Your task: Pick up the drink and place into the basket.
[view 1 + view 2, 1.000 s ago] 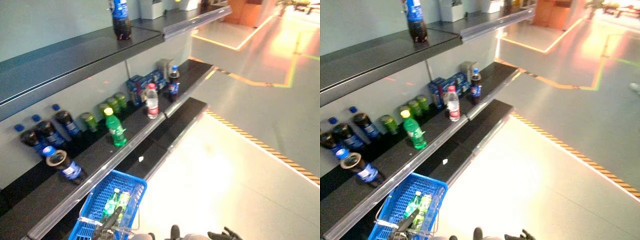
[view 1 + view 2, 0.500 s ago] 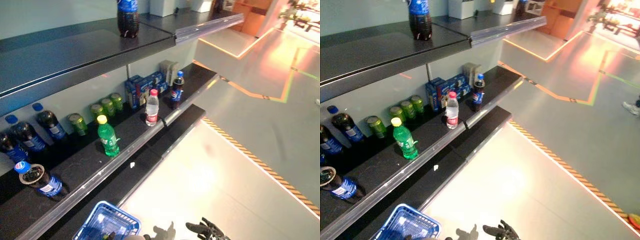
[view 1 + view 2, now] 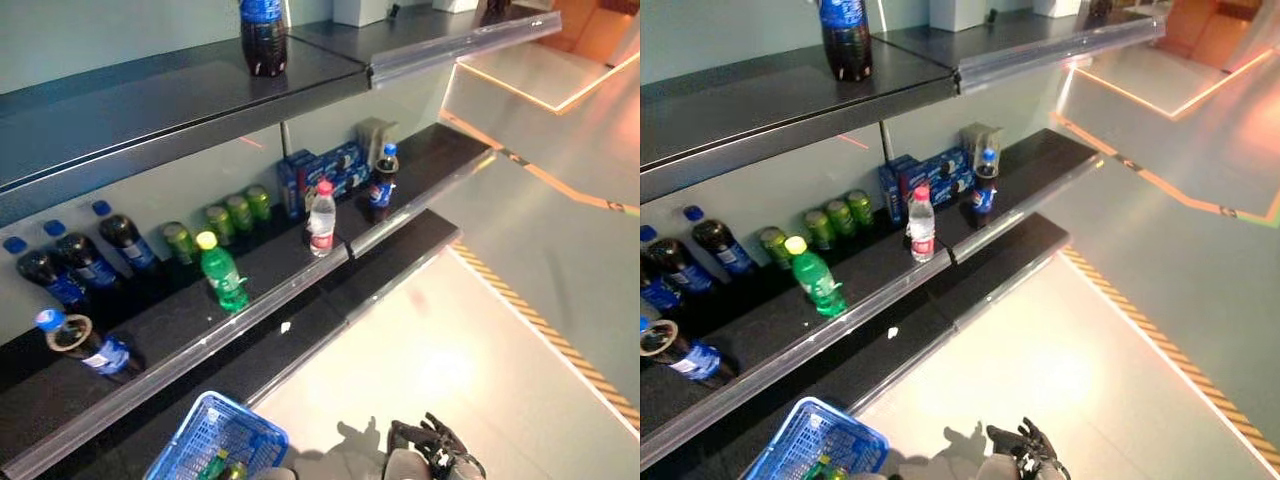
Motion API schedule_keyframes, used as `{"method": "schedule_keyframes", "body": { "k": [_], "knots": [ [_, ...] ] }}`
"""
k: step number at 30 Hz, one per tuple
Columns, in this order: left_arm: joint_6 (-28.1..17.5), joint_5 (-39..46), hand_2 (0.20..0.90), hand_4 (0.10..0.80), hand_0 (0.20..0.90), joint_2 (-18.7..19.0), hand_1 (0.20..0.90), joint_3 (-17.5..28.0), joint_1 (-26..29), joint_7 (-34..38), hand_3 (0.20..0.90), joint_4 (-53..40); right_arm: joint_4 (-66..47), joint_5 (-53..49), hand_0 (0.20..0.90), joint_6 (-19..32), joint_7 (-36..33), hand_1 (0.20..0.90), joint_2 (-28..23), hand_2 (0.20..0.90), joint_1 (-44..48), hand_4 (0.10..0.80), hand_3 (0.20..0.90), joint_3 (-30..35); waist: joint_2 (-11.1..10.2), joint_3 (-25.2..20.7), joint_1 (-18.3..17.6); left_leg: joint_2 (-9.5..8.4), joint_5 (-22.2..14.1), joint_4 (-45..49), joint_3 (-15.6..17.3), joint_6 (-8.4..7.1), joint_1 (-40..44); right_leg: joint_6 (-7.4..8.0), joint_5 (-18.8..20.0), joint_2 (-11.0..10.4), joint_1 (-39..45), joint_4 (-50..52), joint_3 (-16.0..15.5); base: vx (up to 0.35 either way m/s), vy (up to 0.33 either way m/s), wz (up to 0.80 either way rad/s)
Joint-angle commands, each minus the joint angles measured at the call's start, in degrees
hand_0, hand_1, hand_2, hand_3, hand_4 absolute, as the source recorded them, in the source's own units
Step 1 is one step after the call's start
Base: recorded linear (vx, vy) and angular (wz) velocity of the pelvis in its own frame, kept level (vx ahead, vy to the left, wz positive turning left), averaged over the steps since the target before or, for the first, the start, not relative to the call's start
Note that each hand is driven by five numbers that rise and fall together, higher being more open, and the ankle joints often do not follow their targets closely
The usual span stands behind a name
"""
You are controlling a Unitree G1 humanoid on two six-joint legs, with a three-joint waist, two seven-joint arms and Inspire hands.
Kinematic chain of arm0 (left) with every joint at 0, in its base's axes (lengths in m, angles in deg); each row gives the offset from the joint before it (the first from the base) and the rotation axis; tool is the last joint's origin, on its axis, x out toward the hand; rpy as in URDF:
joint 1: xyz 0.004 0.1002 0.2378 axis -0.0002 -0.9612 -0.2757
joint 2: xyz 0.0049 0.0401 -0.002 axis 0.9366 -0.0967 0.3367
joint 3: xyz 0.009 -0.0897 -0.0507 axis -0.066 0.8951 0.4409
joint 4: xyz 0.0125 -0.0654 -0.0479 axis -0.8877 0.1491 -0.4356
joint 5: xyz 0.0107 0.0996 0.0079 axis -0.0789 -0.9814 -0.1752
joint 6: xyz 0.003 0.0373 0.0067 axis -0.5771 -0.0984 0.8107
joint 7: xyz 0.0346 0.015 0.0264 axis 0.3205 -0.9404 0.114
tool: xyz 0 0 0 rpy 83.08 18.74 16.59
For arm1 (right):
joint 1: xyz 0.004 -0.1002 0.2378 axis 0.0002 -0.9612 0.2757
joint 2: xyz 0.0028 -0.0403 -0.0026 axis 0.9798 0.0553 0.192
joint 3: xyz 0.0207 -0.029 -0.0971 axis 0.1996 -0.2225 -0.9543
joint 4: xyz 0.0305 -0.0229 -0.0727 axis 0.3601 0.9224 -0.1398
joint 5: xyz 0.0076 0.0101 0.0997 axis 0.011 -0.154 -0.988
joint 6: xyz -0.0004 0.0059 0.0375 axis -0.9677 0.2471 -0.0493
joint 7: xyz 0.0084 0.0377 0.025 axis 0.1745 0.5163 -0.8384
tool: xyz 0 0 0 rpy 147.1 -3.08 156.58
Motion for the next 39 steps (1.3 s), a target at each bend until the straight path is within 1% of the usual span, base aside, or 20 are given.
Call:
{"method": "schedule_keyframes", "body": {
  "k": [1, 6, 7, 10, 14, 16, 17, 18, 19, 20, 23, 25, 27, 28, 30, 31, 32, 33, 37, 39],
  "knots": [
    [-7.08, -1.67, 0.3, 0.1, 0.3, 1.21, 0.3, 1.72, 1.41, -0.59, 0.2, -4.17, -4.23, 0.73, 0.9, -1.21, 1.11, 0.9, -0.08, 0.9, 0.61, 0.8, 0.9, -1.71, -2.04, -1.95, -0.27, 2.08, 1.3, 6.36, -1.29, 1.65, -0.81, 0.75, 2.06, 0.83, 1.05, -3.38, -0.39, 0.328, -0.588, -0.12],
    [-8.12, -0.37, 0.3, 0.1, 0.3, 0.3, 0.3, 2.37, -0.24, -3.53, 0.2, -2.29, -5.09, 1.03, 0.9, -0.32, 4.03, 0.9, -2.59, 0.9, 0.11, 0.8, 0.9, -2.28, -4.67, -1.86, 1.45, 0.85, 8.73, 22.61, -1.58, 3.77, -11.07, -3.69, 0.49, 5.43, 5.75, -6.39, -1.82, 0.26, -0.497, -0.14],
    [-7.85, -0.02, 0.3, 0.1, 0.3, 0.36, 0.3, 2.3, -0.21, -3.63, 0.2, -2.4, -5.31, 1.31, 0.9, -0.46, 3.94, 0.9, -2.77, 0.9, 0.17, 0.8, 0.9, -2.42, -4.83, -1.65, 1.87, -0.71, 9.17, 24.36, -2.28, 4.21, -12.98, -4.08, 0.32, 5.83, 6.29, -6.56, -1.63, 0.175, -0.297, -0.15],
    [-7.76, -0.56, 0.3, 0.1, 0.3, -0.58, 0.3, 1.47, 0.65, -3.86, 0.2, -2.83, -5.32, 0.24, 0.9, -0.65, 2.81, 0.9, -3.57, 0.9, 1.68, 0.8, 0.9, -3.84, -3.7, -0.52, 4.57, -9.86, 7.61, 23.76, -2.65, 6.14, -18.28, -4.71, -0.73, 8.69, 9.48, -7.79, -1.02, 0.197, -0.228, -0.24],
    [-7.98, -0.62, 0.3, 0.1, 0.3, -0.92, 0.3, 0.5, -0.09, -3.55, 0.2, -3.51, -5.29, -0.2, 0.9, -0.48, 2.05, 0.9, -2.62, 0.9, 3.05, 0.8, 0.9, -3.97, -0.87, -0.68, 6.58, -12.37, 11.97, 3.09, 2.34, 4.99, -18.48, -4.57, -2.33, 12.94, 12.59, -9.58, -3.3, 0.324, -0.168, -0.11],
    [-7.77, -1.12, 0.3, 0.1, 0.3, -0.73, 0.3, 0.28, 0.18, -3.69, 0.2, -3.64, -6.31, -0.36, 0.9, -0.5, 0.9, 0.9, -2.1, 0.9, 2.36, 0.8, 0.9, -3.9, 0.19, -1.23, 6.65, -11.85, 15.29, -2.04, 10.83, 3.64, -20.58, -4.89, -4.05, 14.6, 14.05, -9.37, -6.32, 0.201, -0.099, -0.1],
    [-7.76, -1.13, 0.3, 0.1, 0.3, -0.72, 0.3, 0.28, 0.17, -3.69, 0.2, -3.64, -6.33, -0.36, 0.9, -0.51, 0.89, 0.9, -2.1, 0.9, 2.35, 0.8, 0.9, -3.9, 0.16, -1.29, 6.66, -11.85, 15.3, -2.03, 10.85, 3.63, -20.64, -4.89, -4.06, 14.59, 13.99, -9.35, -6.31, 0.31, -0.08, -0.23],
    [-7.69, 0.0, 0.3, 0.1, 0.3, -0.62, 0.3, 0.26, 0.68, -3.64, 0.2, -3.7, -7.42, -0.21, 0.9, -0.58, 0.59, 0.9, -1.59, 0.9, 1.47, 0.8, 0.9, -3.7, 0.14, -2.15, 5.99, -11.94, 15.22, -2.22, 16.15, 3.19, -21.31, -5.32, -7.52, 16.21, 15.41, -7.44, -8.26, 0.237, -0.058, 0.01],
    [-7.69, 0.77, 0.3, 0.1, 0.3, -0.52, 0.3, 0.13, 0.73, -3.59, 0.2, -3.7, -7.34, 0.07, 0.9, -0.77, 0.73, 0.9, -1.37, 0.9, 1.51, 0.8, 0.9, -3.81, 0.16, -2.18, 5.86, -11.57, 15.38, -2.11, 17.21, 4.03, -21.28, -5.75, -7.69, 16.74, 14.86, -6.46, -8.62, 0.413, -0.07, 0.73],
    [-7.88, 2.01, 0.3, 0.1, 0.3, -0.73, 0.3, 0.58, 1.03, -2.08, 0.2, -3.93, -6.52, 0.95, 0.9, -1.9, 1.1, 0.9, -0.86, 0.9, 1.77, 0.8, 0.9, -4.16, -0.38, -2.91, 5.84, -13.2, 13.82, -2.02, 14.97, 5.43, -19.97, -5.42, -7.82, 17.55, 14.77, -3.99, -7.32, 0.27, -0.046, 1.1],
    [-8.21, 3.29, 0.3, 0.1, 0.3, -0.69, 0.3, 1.95, 1.63, -1.39, 0.2, -3.82, -5.48, 2.98, 0.9, -3.15, 2.91, 0.9, -0.18, 0.9, 1.64, 0.8, 0.9, -4.36, -1.75, -3.46, 5.67, -13.57, 10.93, 0.08, 16.79, 7.65, -18.64, -3.98, -6.14, 18.15, 14.94, 2.02, -7.53, 0.348, -0.066, 0.58],
    [-8.11, 2.96, 0.3, 0.1, 0.3, -0.17, 0.3, 2.13, 2.16, -1.43, 0.2, -3.95, -5.05, 2.83, 0.9, -3.13, 3.58, 0.9, 0.4, 0.9, 1.52, 0.8, 0.9, -5.29, -3.65, -4.17, 6.6, -14.87, 9.93, -1.72, 15.72, 9.57, -16.6, 0.82, 1.76, 18.51, 15.03, 9.32, -7.31, 0.383, -0.098, 0.09],
    [-7.99, 2.51, 0.3, 0.1, 0.3, -0.13, 0.3, 2.19, 2.29, -1.44, 0.2, -4.03, -4.93, 2.31, 0.9, -2.97, 3.5, 0.9, 0.56, 0.9, 1.53, 0.8, 0.9, -5.39, -3.66, -4.46, 6.94, -14.55, 9.99, -2.09, 15.62, 9.75, -16.35, 1.76, 3.97, 18.56, 14.53, 11.51, -7.3, 0.231, -0.09, 0.13],
    [-7.7, 1.66, 0.3, 0.1, 0.3, 0.04, 0.3, 1.88, 2.31, -1.28, 0.2, -4.49, -4.42, 0.68, 0.9, -2.59, 3.04, 0.9, 0.91, 0.9, 1.87, 0.8, 0.9, -5.27, -2.95, -4.13, 6.44, -13.31, 9.65, -3.26, 13.75, 10.02, -13.74, 3.68, 6.89, 17.66, 10.74, 19.63, -6.5, 0.191, -0.094, 0.08],
    [-7.7, 1.65, 0.3, 0.1, 0.3, 0.02, 0.3, 1.89, 2.32, -1.27, 0.2, -4.5, -4.41, 0.67, 0.9, -2.59, 3.04, 0.9, 0.89, 0.9, 1.89, 0.8, 0.9, -5.27, -2.8, -4.42, 6.53, -13.06, 9.76, -3.23, 13.83, 9.95, -14.11, 3.6, 7.22, 17.89, 10.44, 19.4, -6.43, 0.185, -0.117, 0.16],
    [-7.8, 1.52, 0.3, 0.1, 0.3, 0.25, 0.3, 0.97, 2.8, -1.41, 0.2, -4.83, -4.36, -0.44, 0.9, -1.89, 2.82, 0.9, 0.85, 0.9, 2.16, 0.8, 0.9, -5.13, -1.42, -3.9, 5.28, -11.18, 9.39, -3.04, 11.5, 9.51, -12.4, 2.87, 4.66, 13.68, 6.45, 19.89, -6.09, 0.259, -0.332, 0.35],
    [-7.17, 1.52, 0.3, 0.1, 0.3, 0.75, 0.3, -1.16, 4.68, -1.91, 0.2, -5.74, -5.22, -1.71, 0.9, 0.37, 1.72, 0.9, 0.57, 0.9, 2.19, 0.8, 0.9, -5.25, 0.46, -2.21, 3.75, -8.94, 9.16, -1.61, 7.48, 8.11, -11.24, 0.63, -0.33, 6.55, 5.06, 11.9, -6.22, 0.267, -0.354, 0.72],
    [-7.14, 1.54, 0.3, 0.1, 0.3, 0.77, 0.3, -1.37, 4.88, -1.8, 0.2, -5.79, -5.28, -1.77, 0.9, 0.4, 1.65, 0.9, 0.56, 0.9, 2.2, 0.8, 0.9, -5.25, 0.55, -2.26, 3.57, -8.79, 9.21, -1.61, 7.07, 7.99, -11.25, 0.52, -0.22, 6.16, 4.96, 10.53, -5.97, 0.158, -0.331, 1.13],
    [-6.33, 1.92, 0.3, 0.1, 0.3, 1.93, 0.3, -2.51, 7.18, -0.01, 0.2, -5.91, -4.96, -2.43, 0.9, 1.43, 1.03, 0.9, 0.69, 0.9, 1.81, 0.8, 0.9, -4.78, 0.64, -1.73, 0.85, -7.48, 5.37, -1.4, 0.44, 6.81, -8.81, 2.51, 9.12, -4.3, 0.86, -6.11, 4.05, 0.194, -0.407, 1.26],
    [-6.05, 2.3, 0.3, 0.1, 0.3, 2.52, 0.3, -2.69, 7.33, 0.33, 0.2, -6.56, -4.69, -2.26, 0.9, 1.49, 1.3, 0.9, 0.79, 0.9, 2.04, 0.8, 0.9, -4.76, 0.81, -1.32, 0.26, -5.9, 3.92, -1.67, -1.7, 6.02, -7.44, 3.5, 10.67, -5.15, 0.42, -7.8, 6.84, 0.133, -0.441, 0.9]
  ]
}}
